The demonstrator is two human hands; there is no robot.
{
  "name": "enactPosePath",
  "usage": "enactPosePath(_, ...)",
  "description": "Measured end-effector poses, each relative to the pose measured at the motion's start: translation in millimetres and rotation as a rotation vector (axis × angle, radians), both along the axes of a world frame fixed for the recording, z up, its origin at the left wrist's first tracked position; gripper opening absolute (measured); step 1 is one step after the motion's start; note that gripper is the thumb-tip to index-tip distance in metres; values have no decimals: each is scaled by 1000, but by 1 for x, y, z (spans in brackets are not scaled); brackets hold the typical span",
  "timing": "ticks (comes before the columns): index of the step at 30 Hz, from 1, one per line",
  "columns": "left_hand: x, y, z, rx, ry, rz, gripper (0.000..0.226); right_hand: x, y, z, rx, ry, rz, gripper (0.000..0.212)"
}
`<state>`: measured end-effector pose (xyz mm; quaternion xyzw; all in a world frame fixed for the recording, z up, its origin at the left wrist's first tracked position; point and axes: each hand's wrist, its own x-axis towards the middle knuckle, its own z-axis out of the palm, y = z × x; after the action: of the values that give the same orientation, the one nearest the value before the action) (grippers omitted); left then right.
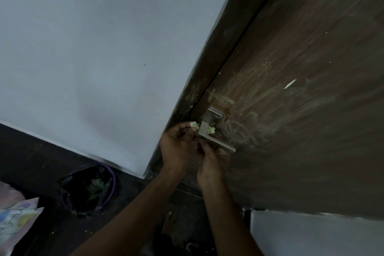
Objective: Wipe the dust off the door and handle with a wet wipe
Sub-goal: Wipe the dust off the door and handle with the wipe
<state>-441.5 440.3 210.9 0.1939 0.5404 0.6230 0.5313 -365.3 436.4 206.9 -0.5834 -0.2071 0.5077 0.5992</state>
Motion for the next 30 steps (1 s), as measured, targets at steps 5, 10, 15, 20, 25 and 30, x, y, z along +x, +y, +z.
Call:
enactPosePath(5, -4, -1, -1, 14, 30, -36, 19, 6, -10, -5, -57, 190, 10, 15)
enactPosePath(10, -6, -5, 3, 57, 185, -81, 22, 8, -10, 2, -63, 402, 161, 15)
enactPosePath(15, -10, -18, -2, 53, 294, -79, 18, 15, -12, 1, -68, 480, 188, 19)
enactPosePath(20, -7, -17, -8, 13, 308, -86, 17, 7, -6, 2, -103, 527, 135, 20)
enactPosePath(25, -6, -28, -8, -18, 340, -90, 21, 7, -21, 7, -91, 359, 169, 19)
enactPosePath(30, 1, -56, -5, -43, 287, -82, 19, 18, -49, 23, -56, -180, 205, 18)
